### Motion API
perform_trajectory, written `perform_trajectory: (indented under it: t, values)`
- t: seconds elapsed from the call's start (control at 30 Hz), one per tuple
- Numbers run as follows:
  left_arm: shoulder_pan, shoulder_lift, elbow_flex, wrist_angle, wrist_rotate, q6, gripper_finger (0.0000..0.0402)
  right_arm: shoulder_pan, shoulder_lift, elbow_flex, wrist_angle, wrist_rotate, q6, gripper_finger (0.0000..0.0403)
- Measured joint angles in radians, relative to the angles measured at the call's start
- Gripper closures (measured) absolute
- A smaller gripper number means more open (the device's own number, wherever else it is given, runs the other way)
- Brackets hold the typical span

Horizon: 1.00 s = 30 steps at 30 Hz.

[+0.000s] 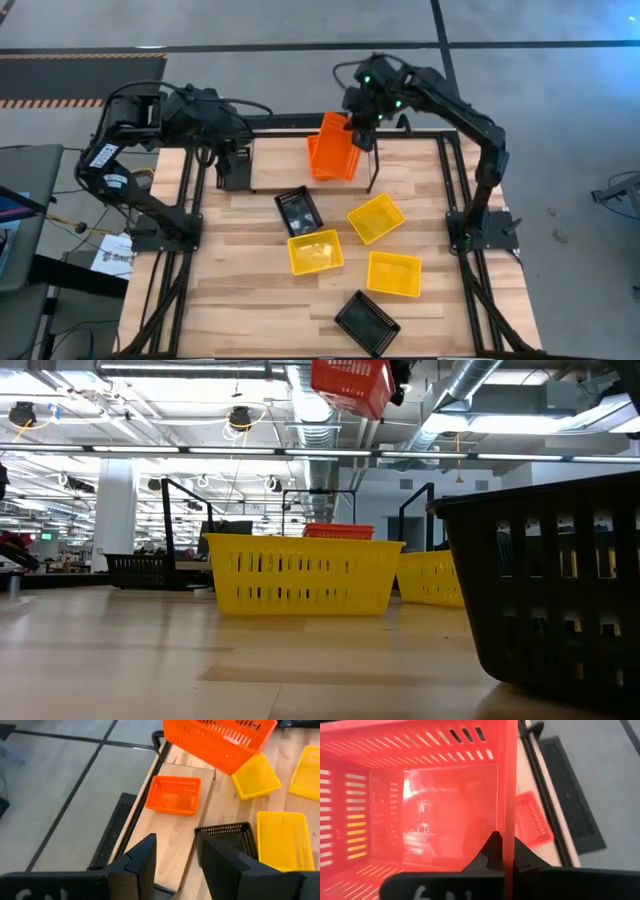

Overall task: Stack baskets on shelf by color
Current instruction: Stack the orange bin on top of the orange bins on the shelf

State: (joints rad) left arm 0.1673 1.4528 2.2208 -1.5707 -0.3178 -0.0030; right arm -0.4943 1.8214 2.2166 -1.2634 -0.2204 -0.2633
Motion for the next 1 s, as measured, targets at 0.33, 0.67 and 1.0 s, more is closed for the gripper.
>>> perform_trajectory:
  t: [0.33, 0.67, 1.0]
  values:
    - [0.000, 0.015, -0.001, 0.021, -0.011, -0.132, 0.0268, -0.151, 0.089, 0.000, 0.057, -0.203, -0.261, 0.0402]
    - [0.000, 0.045, -0.002, 0.019, -0.055, -0.194, 0.0268, -0.158, 0.284, 0.005, 0.006, -0.224, -0.453, 0.0403]
    - [0.000, 0.090, -0.001, 0.016, -0.058, -0.203, 0.0268, -0.131, 0.442, 0.129, 0.082, -0.198, -0.533, 0.0403]
